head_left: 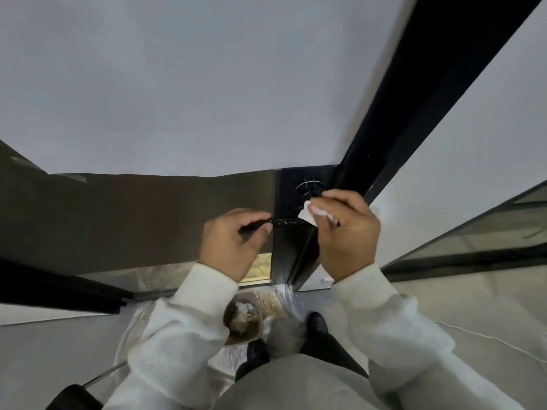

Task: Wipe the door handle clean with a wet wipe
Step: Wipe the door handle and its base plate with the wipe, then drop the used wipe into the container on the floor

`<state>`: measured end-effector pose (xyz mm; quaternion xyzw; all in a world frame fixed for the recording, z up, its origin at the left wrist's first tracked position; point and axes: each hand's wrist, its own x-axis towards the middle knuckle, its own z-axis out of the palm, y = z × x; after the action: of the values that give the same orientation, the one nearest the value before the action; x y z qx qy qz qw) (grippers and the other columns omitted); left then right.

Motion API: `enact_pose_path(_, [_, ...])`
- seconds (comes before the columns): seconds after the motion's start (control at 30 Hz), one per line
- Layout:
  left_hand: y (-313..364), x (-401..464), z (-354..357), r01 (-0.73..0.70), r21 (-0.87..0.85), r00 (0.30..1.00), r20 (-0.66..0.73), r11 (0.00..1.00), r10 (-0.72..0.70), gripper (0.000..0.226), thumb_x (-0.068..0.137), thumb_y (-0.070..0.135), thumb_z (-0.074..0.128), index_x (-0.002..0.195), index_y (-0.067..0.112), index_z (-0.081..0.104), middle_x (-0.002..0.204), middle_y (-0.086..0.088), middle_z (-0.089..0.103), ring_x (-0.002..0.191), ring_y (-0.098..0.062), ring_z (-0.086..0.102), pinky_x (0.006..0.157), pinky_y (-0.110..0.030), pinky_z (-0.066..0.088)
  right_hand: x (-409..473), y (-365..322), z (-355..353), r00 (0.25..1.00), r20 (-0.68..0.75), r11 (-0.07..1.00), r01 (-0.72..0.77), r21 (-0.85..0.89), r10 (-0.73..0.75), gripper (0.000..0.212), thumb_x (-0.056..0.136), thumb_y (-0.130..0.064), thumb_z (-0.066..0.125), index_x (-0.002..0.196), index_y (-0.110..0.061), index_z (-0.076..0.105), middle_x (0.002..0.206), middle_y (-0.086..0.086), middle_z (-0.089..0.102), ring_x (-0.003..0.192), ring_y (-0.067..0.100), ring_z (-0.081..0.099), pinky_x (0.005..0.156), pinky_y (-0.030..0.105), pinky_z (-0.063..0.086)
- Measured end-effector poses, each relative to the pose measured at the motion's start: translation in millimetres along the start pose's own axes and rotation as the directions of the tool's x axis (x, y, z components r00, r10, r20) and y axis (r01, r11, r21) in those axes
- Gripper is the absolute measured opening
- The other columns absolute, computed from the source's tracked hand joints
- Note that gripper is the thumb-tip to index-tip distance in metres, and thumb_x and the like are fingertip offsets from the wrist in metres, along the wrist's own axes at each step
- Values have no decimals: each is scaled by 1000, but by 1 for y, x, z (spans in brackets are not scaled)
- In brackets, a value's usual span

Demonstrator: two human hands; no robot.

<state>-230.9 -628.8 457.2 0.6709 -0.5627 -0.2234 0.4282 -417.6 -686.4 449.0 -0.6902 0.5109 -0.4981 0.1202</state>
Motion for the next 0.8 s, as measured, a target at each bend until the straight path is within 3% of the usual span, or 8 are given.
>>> enact_pose_path(0.13, [2,6,0,62,7,997,39,998,-62,16,81,31,80,97,30,80,94,14,77,92,-1,70,96,-31,53,-27,5,2,987,-2,987,-161,12,161,16,87,-10,76,101,-17,81,92,3,71,79,11,65,75,19,53])
enact_pose_path(0.27, [-1,4,0,57,5,998,15,998,-57,17,80,33,80,97,32,79,94,15,77,93,-1,69,97,-32,52,-41,4,-12,929,66,929,-367,47,364,15,85,-19,79,100,-19,76,89,-7,73,81,5,67,78,20,55])
enact_pose_path(0.33, [-2,4,2,69,20,997,13,997,-69,17,80,39,79,96,36,79,93,16,77,96,-6,69,99,-37,50,-34,0,-13,952,46,952,-305,13,304,9,87,-17,77,95,-18,75,87,-8,72,79,4,65,76,19,54])
enact_pose_path(0.4, [-5,5,3,80,27,997,9,996,-80,18,79,44,79,96,38,78,93,17,77,97,-11,69,98,-42,51,-26,-4,-11,991,40,991,-125,-38,126,8,87,-8,73,92,-14,77,88,0,72,80,9,64,77,22,53])
enact_pose_path(0.53, [-1,-4,8,85,1,991,-102,996,-85,19,77,32,84,95,27,80,88,11,75,82,-4,69,85,-31,56,-26,-11,-10,957,245,984,170,-52,-153,18,80,6,71,91,-7,79,91,11,68,79,26,67,75,33,56])
enact_pose_path(0.6, [-1,-10,15,96,6,980,-174,995,-94,21,76,31,85,95,24,80,89,9,75,82,-5,69,82,-32,57,-26,-16,-10,931,313,980,198,2,-189,24,78,8,73,94,-8,79,92,9,67,80,23,66,74,33,57])
enact_pose_path(0.7, [-4,-21,22,104,0,957,-273,995,-100,22,79,31,81,100,23,78,100,5,74,93,-8,70,86,-35,57,-22,-18,-3,903,377,975,157,156,-206,22,83,1,72,101,-10,78,97,6,68,82,13,64,78,19,52])
enact_pose_path(0.8, [-11,-39,20,183,-68,919,-342,981,-195,31,85,25,77,115,31,71,106,6,72,91,-6,69,83,-24,57,-34,-13,7,839,504,957,64,282,-205,18,84,-3,74,99,-13,77,91,0,72,78,7,66,74,20,54])
